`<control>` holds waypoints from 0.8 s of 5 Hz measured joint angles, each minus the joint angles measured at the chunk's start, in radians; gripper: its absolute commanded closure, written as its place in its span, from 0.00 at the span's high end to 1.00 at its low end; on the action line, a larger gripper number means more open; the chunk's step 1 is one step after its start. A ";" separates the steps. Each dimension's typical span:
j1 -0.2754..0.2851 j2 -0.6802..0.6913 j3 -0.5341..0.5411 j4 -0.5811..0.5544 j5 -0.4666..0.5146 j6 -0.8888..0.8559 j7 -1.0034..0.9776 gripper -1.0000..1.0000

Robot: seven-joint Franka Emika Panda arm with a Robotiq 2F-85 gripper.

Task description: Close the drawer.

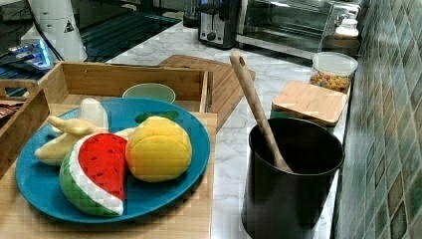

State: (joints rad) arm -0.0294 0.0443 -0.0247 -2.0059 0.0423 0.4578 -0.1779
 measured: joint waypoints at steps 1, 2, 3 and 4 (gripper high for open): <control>0.015 -0.044 0.001 -0.092 0.021 0.069 -0.090 0.00; 0.045 -0.112 0.002 -0.197 0.022 0.131 -0.146 0.00; 0.079 -0.166 0.004 -0.270 0.022 0.177 -0.182 0.00; 0.097 -0.192 0.016 -0.326 0.022 0.196 -0.279 0.00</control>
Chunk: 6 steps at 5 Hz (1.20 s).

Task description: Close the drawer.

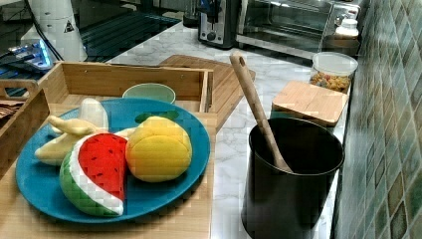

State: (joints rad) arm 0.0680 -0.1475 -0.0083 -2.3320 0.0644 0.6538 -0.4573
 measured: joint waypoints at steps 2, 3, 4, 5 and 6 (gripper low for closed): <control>0.021 -0.013 0.012 -0.164 -0.035 0.241 -0.258 0.00; 0.021 -0.014 0.018 -0.221 -0.037 0.238 -0.310 0.00; 0.027 -0.023 0.018 -0.277 -0.037 0.236 -0.358 0.00; 0.028 -0.041 0.020 -0.338 -0.037 0.272 -0.389 0.00; 0.028 -0.046 0.020 -0.377 -0.037 0.277 -0.396 0.00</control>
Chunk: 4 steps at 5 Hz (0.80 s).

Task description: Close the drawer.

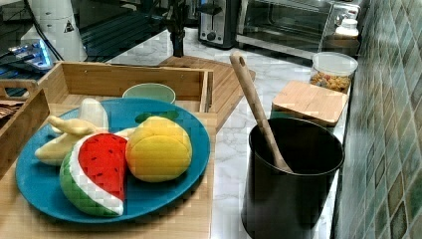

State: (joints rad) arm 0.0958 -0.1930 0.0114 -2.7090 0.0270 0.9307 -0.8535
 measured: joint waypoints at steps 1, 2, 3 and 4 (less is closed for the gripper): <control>0.000 0.005 -0.008 -0.035 -0.001 0.001 -0.035 0.00; 0.000 -0.004 -0.034 -0.072 -0.056 0.002 -0.121 0.00; -0.005 -0.011 -0.068 -0.082 -0.081 0.002 -0.198 0.00; -0.042 -0.012 -0.072 -0.082 -0.083 0.027 -0.213 0.00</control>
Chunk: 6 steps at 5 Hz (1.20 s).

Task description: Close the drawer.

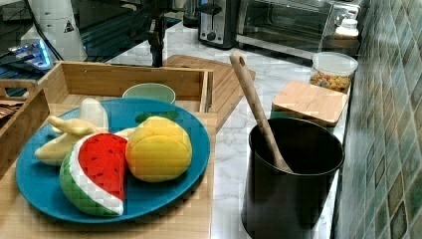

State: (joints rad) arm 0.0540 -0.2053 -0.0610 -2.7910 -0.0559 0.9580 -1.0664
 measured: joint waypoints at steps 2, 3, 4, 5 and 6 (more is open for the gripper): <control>-0.029 0.004 -0.025 0.006 -0.031 0.018 -0.033 0.00; -0.033 0.012 -0.025 0.006 -0.055 0.018 -0.080 0.00; -0.038 0.026 -0.043 0.012 -0.100 0.017 -0.160 0.00; -0.041 0.048 -0.084 0.025 -0.102 0.004 -0.262 0.00; -0.033 0.088 -0.130 0.068 -0.101 -0.042 -0.396 0.00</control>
State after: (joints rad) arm 0.0214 -0.1171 -0.1913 -2.7227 -0.1567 0.9165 -1.4619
